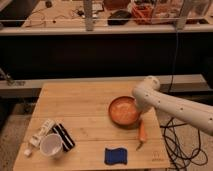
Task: Drag the ceramic bowl in a circle
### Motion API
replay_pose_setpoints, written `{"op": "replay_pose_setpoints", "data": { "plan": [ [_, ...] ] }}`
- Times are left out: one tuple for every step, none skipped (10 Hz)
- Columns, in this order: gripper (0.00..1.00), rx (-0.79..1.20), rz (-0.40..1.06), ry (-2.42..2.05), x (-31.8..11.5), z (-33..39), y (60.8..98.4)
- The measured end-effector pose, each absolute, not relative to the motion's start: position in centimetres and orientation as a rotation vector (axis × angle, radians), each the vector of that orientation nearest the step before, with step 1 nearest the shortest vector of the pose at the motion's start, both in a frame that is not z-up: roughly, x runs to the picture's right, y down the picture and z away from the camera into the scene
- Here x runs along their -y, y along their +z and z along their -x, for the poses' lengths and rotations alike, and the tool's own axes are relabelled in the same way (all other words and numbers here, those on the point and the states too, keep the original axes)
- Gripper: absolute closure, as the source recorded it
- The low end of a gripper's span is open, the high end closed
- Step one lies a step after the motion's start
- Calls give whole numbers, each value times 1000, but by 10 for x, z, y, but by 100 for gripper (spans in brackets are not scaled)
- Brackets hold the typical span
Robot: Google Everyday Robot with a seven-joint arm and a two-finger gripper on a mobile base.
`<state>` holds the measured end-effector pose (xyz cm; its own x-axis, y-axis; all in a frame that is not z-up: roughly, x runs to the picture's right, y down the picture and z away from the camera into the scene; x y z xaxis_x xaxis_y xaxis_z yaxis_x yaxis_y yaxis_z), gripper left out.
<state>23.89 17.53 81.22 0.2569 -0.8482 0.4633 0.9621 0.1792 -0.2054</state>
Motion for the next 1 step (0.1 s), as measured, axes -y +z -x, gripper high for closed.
{"op": "replay_pose_setpoints", "data": {
  "plan": [
    [100,278,489,-1287,-194,-244,799]
  ]
}}
